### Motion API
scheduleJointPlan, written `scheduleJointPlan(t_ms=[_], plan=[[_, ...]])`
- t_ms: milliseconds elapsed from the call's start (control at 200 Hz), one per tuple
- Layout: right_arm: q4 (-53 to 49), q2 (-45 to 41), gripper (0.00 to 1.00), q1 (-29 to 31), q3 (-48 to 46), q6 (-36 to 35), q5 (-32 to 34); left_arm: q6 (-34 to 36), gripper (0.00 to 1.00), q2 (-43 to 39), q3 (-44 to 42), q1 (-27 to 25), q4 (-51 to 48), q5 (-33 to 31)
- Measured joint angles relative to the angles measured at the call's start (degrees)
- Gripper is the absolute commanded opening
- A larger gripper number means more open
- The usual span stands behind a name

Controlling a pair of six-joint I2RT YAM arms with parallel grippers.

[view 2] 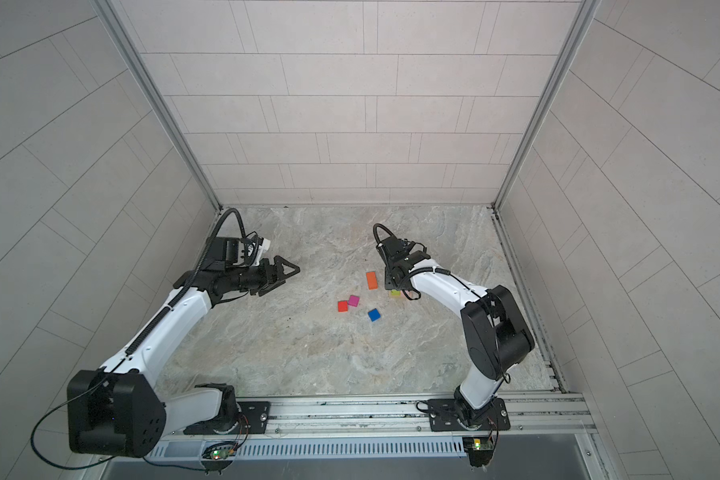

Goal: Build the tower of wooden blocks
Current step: 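Align the red arch block above the lime green and pink blocks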

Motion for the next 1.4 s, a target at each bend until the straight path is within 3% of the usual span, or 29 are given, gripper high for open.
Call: scheduleJointPlan(t_ms=[1401], plan=[[6.3,3.6,0.58,-2.3,-2.4,0.0,-3.8,0.0,0.87,0.1,0.0,0.0,0.0,0.0]])
